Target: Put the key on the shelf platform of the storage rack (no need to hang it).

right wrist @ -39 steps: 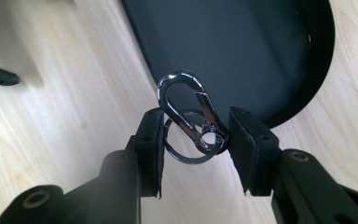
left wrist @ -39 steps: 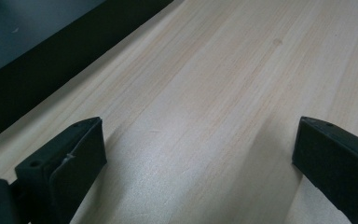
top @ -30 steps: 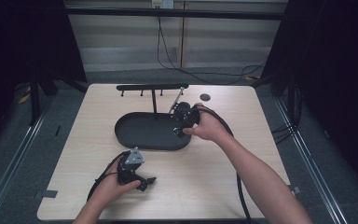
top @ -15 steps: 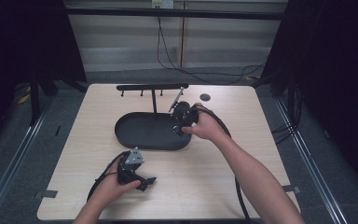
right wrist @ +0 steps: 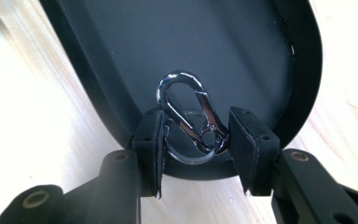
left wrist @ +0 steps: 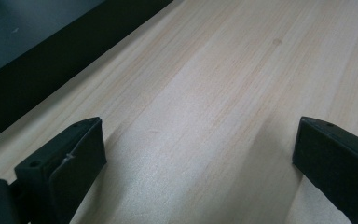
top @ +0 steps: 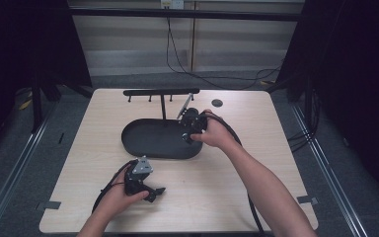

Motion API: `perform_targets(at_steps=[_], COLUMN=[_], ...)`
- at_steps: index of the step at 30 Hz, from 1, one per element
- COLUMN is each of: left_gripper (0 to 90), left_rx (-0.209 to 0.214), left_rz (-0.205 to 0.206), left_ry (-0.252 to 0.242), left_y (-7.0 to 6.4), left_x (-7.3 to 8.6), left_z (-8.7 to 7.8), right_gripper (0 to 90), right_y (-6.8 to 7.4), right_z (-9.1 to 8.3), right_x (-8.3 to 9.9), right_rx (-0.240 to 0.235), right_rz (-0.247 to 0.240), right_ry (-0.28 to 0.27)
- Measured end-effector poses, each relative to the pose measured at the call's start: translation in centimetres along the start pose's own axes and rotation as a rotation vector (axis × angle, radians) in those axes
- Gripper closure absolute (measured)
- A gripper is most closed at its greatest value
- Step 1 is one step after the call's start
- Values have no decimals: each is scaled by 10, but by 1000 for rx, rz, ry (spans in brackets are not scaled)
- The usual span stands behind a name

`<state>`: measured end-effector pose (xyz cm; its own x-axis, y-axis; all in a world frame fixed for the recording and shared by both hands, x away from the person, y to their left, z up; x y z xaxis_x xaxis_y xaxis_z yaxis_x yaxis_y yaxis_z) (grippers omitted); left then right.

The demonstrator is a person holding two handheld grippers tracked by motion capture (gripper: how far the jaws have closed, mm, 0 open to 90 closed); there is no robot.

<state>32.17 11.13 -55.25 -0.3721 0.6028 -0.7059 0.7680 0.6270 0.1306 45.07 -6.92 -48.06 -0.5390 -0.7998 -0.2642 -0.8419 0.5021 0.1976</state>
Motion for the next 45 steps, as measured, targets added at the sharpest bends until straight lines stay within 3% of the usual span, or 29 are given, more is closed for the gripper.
perform_targets(at_steps=[17, 18, 19, 21, 23, 29, 31, 45], left_gripper=[20, 20, 19, 17, 17, 16, 17, 17], left_rx=[-3, -2, -2, -2, -1, -1, -2, 0], left_rz=[-1, -1, -1, -1, -1, -1, -1, -2], left_ry=[-3, -3, -4, -4, -4, -3, -3, -2], left_y=[0, 0, 0, 0, 0, 0, 0, 0], left_x=[0, 0, 0, 0, 0, 0, 0, 0], left_z=[0, 0, 0, 0, 0, 0, 0, 0], right_gripper=[580, 677, 706, 703, 702, 655, 641, 518], right_y=[-3, -3, -3, -5, -6, -8, -8, 2], right_z=[20, 20, 20, 20, 22, 21, 19, 13], right_x=[-6, -7, -7, -9, -9, -6, -5, -2], right_rx=[15, 13, 10, 11, 8, 26, 6, -1], right_rz=[-9, -8, -15, -11, -5, -9, -1, 2], right_ry=[-9, -14, -19, -44, -26, -29, -40, -68])
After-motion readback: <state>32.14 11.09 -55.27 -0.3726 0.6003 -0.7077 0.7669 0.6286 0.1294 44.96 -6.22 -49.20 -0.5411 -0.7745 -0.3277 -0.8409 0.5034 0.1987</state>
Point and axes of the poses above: each handheld gripper's, and its own axes: z roughly forward along the jaws, x roughly out of its underside, y roughly to its left, the point moved 6 cm from there along z, roughly forward along the jaws, and after that the axes turned 13 degrees about -x, right-handed, at the moved point
